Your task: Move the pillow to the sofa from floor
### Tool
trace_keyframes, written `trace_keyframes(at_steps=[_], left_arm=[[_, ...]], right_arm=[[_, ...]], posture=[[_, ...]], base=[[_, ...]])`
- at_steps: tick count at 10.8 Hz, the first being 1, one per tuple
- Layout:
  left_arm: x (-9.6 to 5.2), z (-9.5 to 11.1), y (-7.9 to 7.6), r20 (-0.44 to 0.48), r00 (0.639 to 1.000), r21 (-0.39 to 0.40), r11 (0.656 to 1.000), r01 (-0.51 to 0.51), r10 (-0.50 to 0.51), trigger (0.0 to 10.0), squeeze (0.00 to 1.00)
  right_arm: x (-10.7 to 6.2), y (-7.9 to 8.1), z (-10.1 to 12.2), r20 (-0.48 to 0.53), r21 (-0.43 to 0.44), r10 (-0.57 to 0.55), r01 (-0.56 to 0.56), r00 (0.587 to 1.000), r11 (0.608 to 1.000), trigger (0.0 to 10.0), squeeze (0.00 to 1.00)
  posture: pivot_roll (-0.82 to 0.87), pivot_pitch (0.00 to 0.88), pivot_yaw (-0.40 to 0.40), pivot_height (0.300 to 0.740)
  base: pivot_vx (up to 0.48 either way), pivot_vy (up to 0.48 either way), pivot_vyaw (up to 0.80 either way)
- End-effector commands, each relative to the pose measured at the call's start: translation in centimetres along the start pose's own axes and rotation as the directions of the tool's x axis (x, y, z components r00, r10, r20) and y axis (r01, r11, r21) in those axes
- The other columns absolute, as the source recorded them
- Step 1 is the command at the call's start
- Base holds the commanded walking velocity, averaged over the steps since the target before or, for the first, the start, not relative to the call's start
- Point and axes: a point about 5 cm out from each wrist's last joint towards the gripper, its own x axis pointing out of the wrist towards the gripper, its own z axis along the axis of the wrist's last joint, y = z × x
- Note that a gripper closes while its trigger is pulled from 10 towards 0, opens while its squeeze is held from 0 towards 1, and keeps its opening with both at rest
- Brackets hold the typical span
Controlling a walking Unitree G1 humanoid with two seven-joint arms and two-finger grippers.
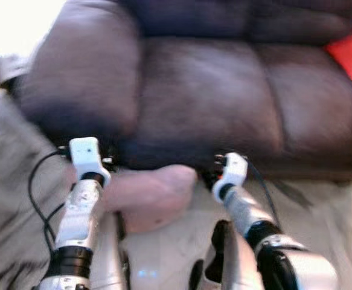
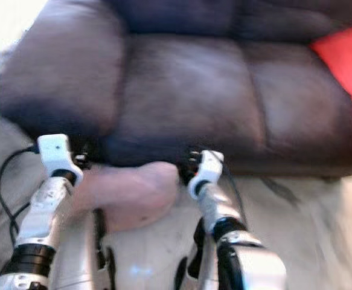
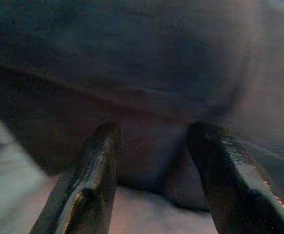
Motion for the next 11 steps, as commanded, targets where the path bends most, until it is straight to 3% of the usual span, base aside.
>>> trace_keyframes(at_steps=[1,3,4,11], left_arm=[[0.01,-0.10,-0.43,-0.001,1.000,0.005,1.000,0.002,-0.002,10.0,0.00],[0.09,-0.07,-0.34,-0.002,1.000,0.006,1.000,-0.008,0.008,10.0,0.00],[0.11,-0.06,-0.32,-0.003,1.000,0.007,1.000,-0.008,0.008,10.0,0.00],[0.30,0.13,-0.38,0.014,1.000,0.002,1.000,0.002,-0.002,10.0,0.00]], right_arm=[[-0.28,-0.86,-0.21,-0.004,-0.008,-0.018,0.018,1.000,1.000,10.0,0.00],[-0.20,-0.45,0.10,0.020,-0.075,0.003,-0.002,1.000,0.997,10.0,0.00],[-0.18,-0.37,0.05,0.020,-0.063,0.006,-0.005,1.000,0.998,10.0,0.00],[-0.34,-0.73,-0.45,0.011,-0.042,-0.007,0.008,1.000,0.999,10.0,0.00]], posture=[[0.17,0.210,-0.120,0.513],[0.16,0.212,-0.120,0.513],[0.16,0.212,-0.119,0.513],[0.16,0.213,-0.118,0.513]], base=[[0.000,0.000,0.00],[0.129,0.000,0.40],[0.255,0.000,0.65],[0.222,0.000,0.00]])
